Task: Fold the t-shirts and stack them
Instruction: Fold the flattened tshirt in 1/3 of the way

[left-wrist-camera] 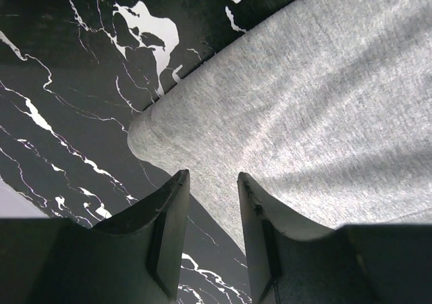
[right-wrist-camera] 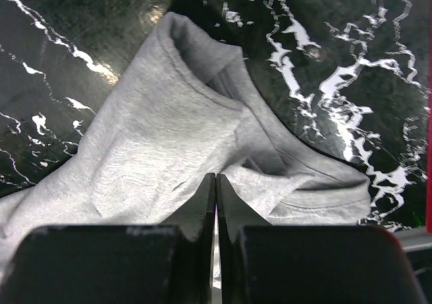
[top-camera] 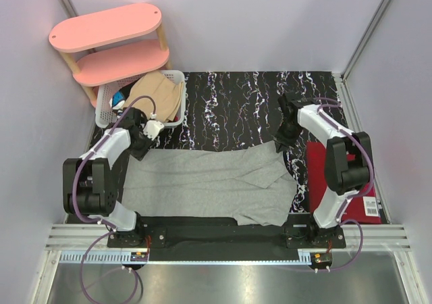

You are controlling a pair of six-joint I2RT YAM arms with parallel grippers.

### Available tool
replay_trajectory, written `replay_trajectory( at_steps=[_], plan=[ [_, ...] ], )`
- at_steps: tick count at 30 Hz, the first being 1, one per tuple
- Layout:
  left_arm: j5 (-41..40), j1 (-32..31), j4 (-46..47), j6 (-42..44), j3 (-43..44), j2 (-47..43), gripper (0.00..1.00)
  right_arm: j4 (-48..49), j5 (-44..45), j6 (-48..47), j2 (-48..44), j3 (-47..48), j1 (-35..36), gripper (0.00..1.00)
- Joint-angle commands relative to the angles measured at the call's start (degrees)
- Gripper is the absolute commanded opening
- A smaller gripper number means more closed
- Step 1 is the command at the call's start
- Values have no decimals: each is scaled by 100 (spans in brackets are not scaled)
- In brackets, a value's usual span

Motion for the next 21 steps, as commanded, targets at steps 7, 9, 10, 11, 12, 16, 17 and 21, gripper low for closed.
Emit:
replay_trajectory(
  at_steps=[7,9,10,11,12,16,17,21],
  plan=[
    [160,-12,119,-122,158,47,40,459,-248,-253,428,-138,28,4],
    [142,-3,207,-122,210,126,40,530,-90,-262,569,-183,28,4],
    [151,-3,207,-131,254,213,40,539,-64,-262,630,-218,28,4],
    [151,-3,207,-148,315,258,40,573,-20,-270,744,-235,28,4],
    [151,-3,216,-148,342,302,40,574,15,-279,797,-244,28,4],
    [-7,-12,374,-113,369,617,39,627,164,-253,947,-367,28,3],
    [1,-3,409,-70,334,662,39,618,243,-244,930,-402,28,3],
    [-279,49,672,45,123,855,38,609,419,-235,789,-683,-7,3]
  ],
)
